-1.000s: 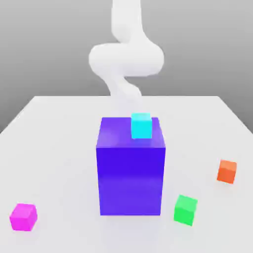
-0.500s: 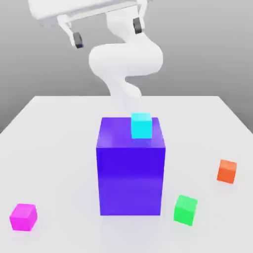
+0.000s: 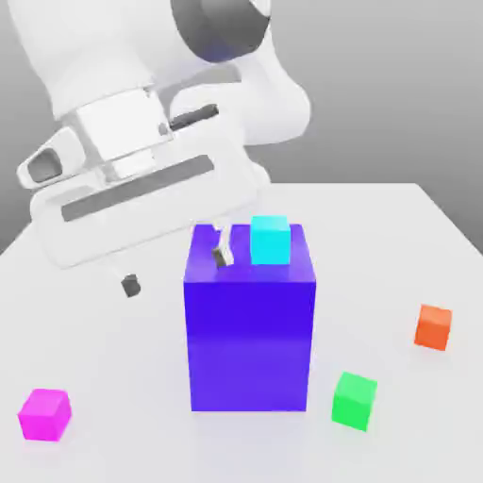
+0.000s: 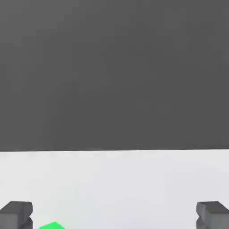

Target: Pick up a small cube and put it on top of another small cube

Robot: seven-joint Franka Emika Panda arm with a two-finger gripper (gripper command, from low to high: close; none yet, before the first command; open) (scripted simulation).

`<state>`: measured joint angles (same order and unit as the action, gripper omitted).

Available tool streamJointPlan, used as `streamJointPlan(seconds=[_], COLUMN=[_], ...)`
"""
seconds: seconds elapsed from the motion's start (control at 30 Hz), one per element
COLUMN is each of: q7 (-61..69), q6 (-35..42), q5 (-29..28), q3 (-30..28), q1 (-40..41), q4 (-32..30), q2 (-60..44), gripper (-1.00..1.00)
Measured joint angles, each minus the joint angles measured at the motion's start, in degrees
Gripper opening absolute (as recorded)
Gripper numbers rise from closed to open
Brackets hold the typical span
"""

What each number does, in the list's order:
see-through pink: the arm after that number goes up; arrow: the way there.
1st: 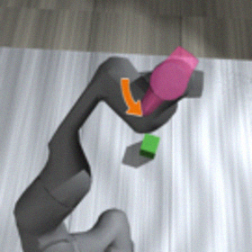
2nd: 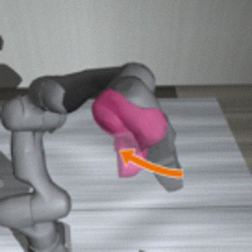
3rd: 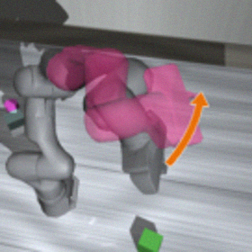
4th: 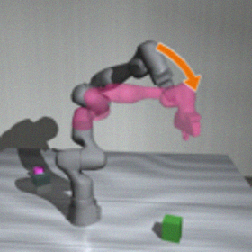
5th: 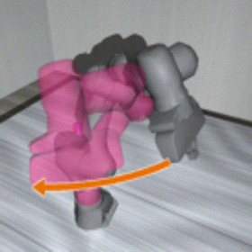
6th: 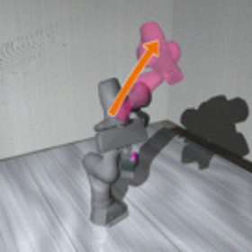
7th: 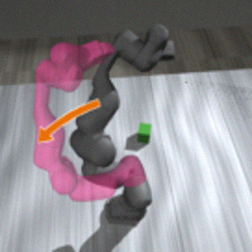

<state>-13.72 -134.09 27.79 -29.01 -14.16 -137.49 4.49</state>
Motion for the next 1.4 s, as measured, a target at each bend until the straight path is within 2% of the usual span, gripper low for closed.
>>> streamJointPlan(seconds=[0.03, 0.23, 0.47, 0.9, 0.93, 1.17, 1.4], q7=[0.0, 14.0, 16.1, 23.4, 23.9, 24.0, 20.4], q6=[0.0, -7.5, -17.9, -24.4, -25.0, -24.9, -21.3], q5=[0.0, 6.4, 0.0, 9.1, 9.8, 9.9, 5.2], q3=[0.0, -1.1, -6.4, 2.8, 3.4, 3.5, -1.5], q1=[0.0, 8.2, 8.3, 16.1, 16.3, 16.4, 13.2], q4=[0.0, 0.4, -1.2, 1.6, 1.8, 1.8, 0.3], q2=[0.0, -21.5, -25.1, -34.7, -34.9, -35.0, -32.1], gripper=[0.00, 0.00, 0.00, 0.00, -1.00, -1.00, -1.00])
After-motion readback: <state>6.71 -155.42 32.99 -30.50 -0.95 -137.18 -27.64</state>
